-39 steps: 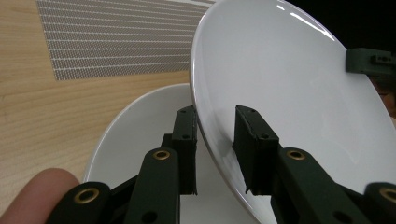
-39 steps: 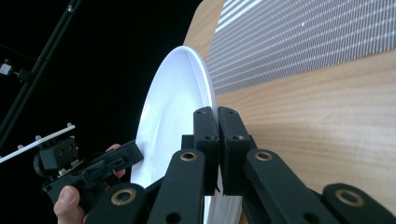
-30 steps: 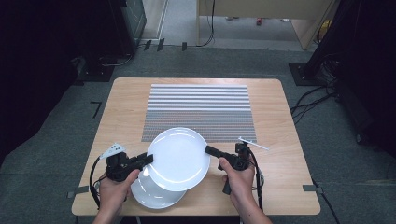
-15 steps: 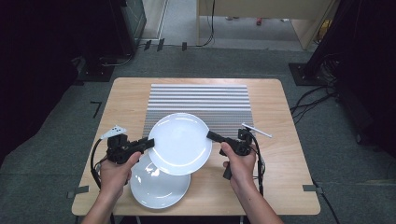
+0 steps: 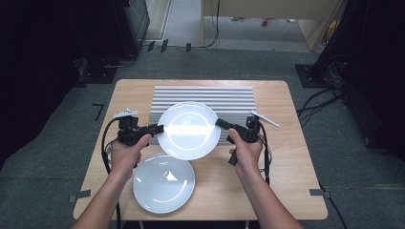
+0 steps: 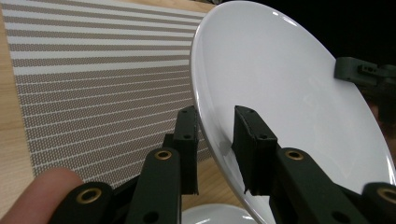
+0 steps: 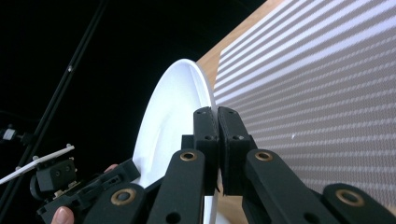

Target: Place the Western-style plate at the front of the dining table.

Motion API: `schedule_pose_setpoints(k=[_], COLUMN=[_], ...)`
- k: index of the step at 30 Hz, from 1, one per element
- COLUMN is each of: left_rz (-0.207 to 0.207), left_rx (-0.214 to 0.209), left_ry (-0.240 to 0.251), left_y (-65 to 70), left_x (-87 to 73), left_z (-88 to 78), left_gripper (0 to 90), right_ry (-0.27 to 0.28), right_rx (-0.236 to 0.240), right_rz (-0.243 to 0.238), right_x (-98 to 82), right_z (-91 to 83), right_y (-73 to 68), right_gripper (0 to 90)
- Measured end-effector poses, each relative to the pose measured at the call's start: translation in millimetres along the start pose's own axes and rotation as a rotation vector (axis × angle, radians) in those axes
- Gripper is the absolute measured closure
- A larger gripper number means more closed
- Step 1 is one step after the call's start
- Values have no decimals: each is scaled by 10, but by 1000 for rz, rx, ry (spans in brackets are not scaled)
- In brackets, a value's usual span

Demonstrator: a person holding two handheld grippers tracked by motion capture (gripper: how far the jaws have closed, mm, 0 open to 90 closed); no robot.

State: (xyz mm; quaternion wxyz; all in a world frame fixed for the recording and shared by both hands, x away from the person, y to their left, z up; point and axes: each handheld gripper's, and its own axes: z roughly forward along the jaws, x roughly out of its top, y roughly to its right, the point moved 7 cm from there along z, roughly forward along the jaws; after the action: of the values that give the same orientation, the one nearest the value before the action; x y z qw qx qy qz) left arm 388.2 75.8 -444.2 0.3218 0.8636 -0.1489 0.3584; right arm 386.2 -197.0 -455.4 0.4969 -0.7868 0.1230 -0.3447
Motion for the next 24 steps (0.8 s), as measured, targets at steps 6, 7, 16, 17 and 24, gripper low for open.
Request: schedule_pose_setpoints(k=[6, 7, 16, 17, 24], left_rz=[-13, -15, -51, -57, -92], left_rx=[12, 19, 83, 92, 124], left_ry=[-35, -43, -100, -106, -129], left_y=[-44, -57, -217, -230, -277], left_x=[130, 149, 313, 327, 435], left_z=[236, 280, 655, 698, 961], left_gripper=[714, 713, 717, 717, 729], right_ry=[19, 21, 41, 43, 74], right_rx=[-14, -19, -62, -70, -82], right_rz=[16, 21, 30, 25, 68], right_x=[223, 255, 445, 462, 566], right_z=[96, 116, 283, 301, 380], right_y=[111, 135, 346, 363, 566], right_gripper=[878, 878, 878, 878, 878])
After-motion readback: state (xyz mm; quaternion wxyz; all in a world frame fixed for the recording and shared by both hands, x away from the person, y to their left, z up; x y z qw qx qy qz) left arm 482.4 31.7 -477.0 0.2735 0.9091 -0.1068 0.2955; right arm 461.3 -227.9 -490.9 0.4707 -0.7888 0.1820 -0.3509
